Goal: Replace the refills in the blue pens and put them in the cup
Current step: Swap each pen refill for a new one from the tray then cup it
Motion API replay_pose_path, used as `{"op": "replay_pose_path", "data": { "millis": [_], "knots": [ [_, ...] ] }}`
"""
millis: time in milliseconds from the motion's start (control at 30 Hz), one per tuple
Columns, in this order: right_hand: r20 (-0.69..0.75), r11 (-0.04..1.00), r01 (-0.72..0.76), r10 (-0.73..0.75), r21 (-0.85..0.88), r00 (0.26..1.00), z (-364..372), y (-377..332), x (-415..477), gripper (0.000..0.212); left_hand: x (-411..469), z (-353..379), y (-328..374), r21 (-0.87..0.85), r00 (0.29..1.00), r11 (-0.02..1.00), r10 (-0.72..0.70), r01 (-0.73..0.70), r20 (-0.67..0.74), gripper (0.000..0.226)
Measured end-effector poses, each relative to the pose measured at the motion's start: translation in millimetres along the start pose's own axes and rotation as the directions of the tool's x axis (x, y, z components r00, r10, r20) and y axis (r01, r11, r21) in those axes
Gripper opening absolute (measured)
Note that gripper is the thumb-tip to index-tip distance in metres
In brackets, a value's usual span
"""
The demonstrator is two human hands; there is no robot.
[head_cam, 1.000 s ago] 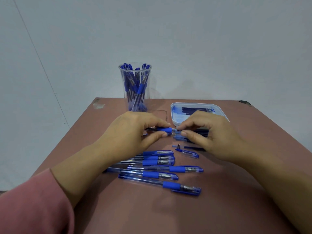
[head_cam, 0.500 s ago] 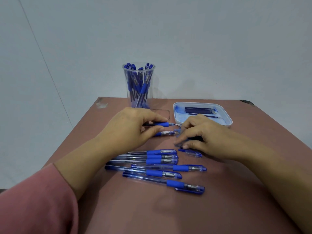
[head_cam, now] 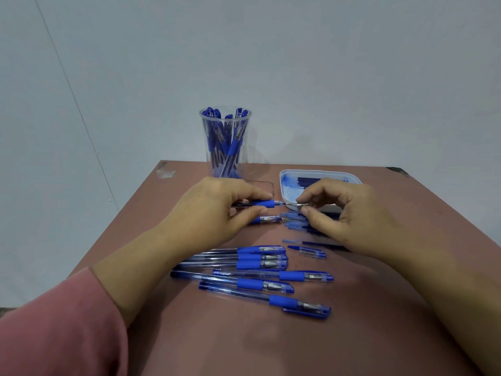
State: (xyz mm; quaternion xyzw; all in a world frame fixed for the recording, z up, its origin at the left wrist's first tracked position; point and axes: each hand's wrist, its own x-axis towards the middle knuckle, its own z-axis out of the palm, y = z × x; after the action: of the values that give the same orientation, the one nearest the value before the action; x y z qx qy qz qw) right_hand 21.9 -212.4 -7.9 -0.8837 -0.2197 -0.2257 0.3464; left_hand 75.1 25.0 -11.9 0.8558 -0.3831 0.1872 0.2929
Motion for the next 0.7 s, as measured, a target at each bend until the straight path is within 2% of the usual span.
{"op": "replay_pose_path", "data": {
  "millis": [200,300,467,533,633,700],
  "knots": [
    [0.028,0.996,-0.018,0.016,0.088,0.999,4,-2,-1,0.030,0,0,7,-0.057,1.000,0.998,0.031,-0.031,-0.003,0.025],
    [0.035,0.993,-0.011,0.007,0.118,0.999,7,-5,-1,0.022,-1,0,10,-0.063,0.998,0.996,0.058,-0.058,-0.010,0.035],
    [0.040,0.996,0.024,-0.027,0.083,0.999,12,-5,1,0.006,-1,1,11,-0.030,0.997,0.997,0.075,-0.075,-0.017,0.036],
    [0.044,0.996,0.040,-0.044,0.075,0.998,11,-4,1,0.009,-1,2,11,-0.023,0.997,0.997,0.077,-0.077,-0.023,0.034],
    [-0.008,0.993,0.118,-0.118,0.002,0.993,7,-1,1,0.025,-1,1,12,-0.013,0.997,0.998,0.062,-0.063,-0.035,0.032],
    [-0.021,0.985,0.165,-0.166,-0.050,0.986,7,1,2,0.021,-1,0,12,-0.003,0.998,0.998,0.061,-0.061,-0.033,0.033]
  ]
}}
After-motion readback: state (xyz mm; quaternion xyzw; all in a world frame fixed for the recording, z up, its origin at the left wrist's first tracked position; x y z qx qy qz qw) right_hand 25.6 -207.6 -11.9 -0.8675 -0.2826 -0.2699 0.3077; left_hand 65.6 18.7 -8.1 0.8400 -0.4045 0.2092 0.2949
